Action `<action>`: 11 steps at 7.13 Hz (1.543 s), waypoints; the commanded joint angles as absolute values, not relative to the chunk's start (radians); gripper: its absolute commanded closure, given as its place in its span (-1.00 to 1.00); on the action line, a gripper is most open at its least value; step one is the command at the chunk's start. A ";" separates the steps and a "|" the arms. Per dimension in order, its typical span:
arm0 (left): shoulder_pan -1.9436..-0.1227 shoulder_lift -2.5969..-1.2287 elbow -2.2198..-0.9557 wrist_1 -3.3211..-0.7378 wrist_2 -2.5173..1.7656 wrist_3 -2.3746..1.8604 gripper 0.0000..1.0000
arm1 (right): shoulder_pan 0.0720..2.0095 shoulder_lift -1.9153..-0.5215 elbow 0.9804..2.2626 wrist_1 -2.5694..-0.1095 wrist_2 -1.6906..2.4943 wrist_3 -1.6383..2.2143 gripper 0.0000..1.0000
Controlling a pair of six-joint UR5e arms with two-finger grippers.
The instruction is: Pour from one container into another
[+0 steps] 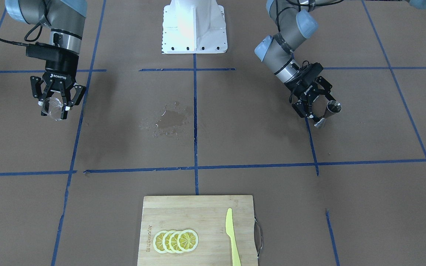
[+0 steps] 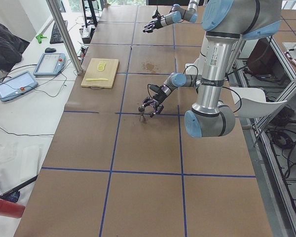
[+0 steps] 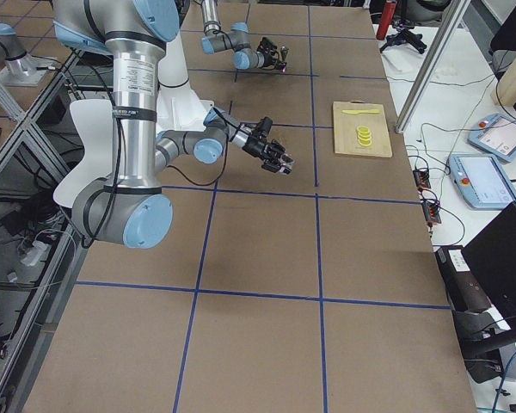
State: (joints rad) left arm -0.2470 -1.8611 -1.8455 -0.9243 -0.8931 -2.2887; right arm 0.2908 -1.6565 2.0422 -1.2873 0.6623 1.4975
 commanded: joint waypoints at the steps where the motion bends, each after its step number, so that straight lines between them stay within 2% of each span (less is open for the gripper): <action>1: -0.216 -1.862 -1.919 -0.856 -0.940 -2.289 -1.00 | 0.269 -1.660 2.014 -1.289 0.612 1.532 1.00; 3: -0.212 -1.867 -1.976 -0.821 -0.960 -2.284 -1.00 | 0.244 -1.658 1.945 -1.289 0.557 1.612 1.00; 7: -0.238 -1.882 -2.130 -0.790 -0.997 -2.136 -1.00 | 0.187 -1.660 1.890 -1.289 0.526 1.732 1.00; 11: -0.354 -2.000 -2.232 -0.775 -1.051 -1.839 -1.00 | 0.137 -1.658 1.833 -1.289 0.497 1.819 1.00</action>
